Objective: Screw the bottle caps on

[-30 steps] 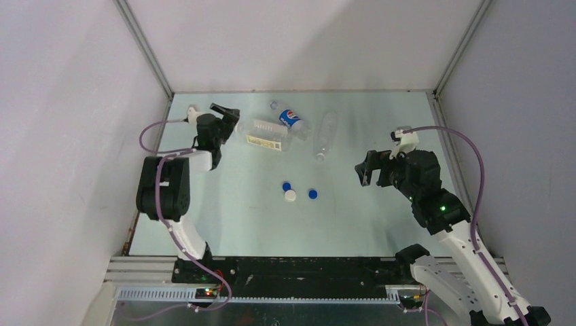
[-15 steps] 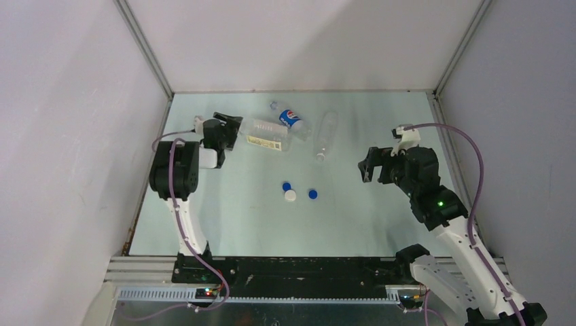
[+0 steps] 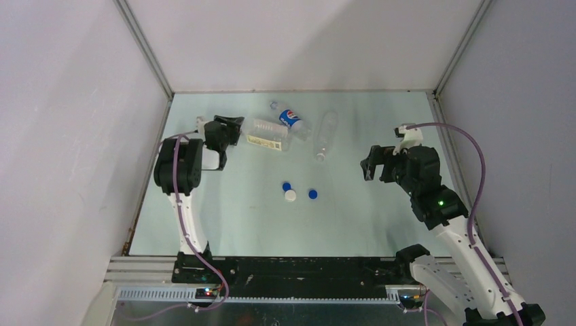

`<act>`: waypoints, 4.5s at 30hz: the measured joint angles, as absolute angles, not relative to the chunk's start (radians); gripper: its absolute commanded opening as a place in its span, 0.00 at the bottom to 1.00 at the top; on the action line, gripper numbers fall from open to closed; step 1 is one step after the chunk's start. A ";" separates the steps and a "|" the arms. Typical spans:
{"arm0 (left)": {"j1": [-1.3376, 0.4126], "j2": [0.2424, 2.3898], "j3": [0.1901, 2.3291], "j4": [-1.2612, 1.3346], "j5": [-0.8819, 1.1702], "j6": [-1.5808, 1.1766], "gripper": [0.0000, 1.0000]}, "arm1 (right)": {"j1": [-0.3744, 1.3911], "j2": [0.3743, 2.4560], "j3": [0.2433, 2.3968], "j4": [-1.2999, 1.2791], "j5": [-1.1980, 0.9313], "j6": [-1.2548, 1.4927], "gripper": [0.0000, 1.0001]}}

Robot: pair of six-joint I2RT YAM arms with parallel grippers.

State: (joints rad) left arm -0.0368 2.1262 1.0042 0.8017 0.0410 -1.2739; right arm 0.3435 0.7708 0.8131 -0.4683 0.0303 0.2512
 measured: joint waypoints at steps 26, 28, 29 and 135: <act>-0.082 1.457 0.805 0.551 -0.013 -0.697 0.01 | 0.336 0.753 0.797 -0.470 -0.112 0.231 0.99; -0.149 1.379 0.792 0.489 -0.059 -0.599 0.00 | 0.336 0.756 0.791 -0.473 -0.136 0.228 0.99; -0.186 1.342 0.783 0.463 -0.080 -0.556 0.00 | 0.336 0.756 0.787 -0.474 -0.147 0.227 0.99; -0.791 1.418 0.076 1.393 -0.442 -0.056 0.67 | 0.457 0.803 0.861 -0.510 -0.431 0.029 0.99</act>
State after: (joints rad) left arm -0.7914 1.4178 0.0765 1.3933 -0.4419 -0.0555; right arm 0.4568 0.8032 0.8608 -0.5098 -0.4313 0.0292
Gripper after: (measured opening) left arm 0.837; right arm 0.993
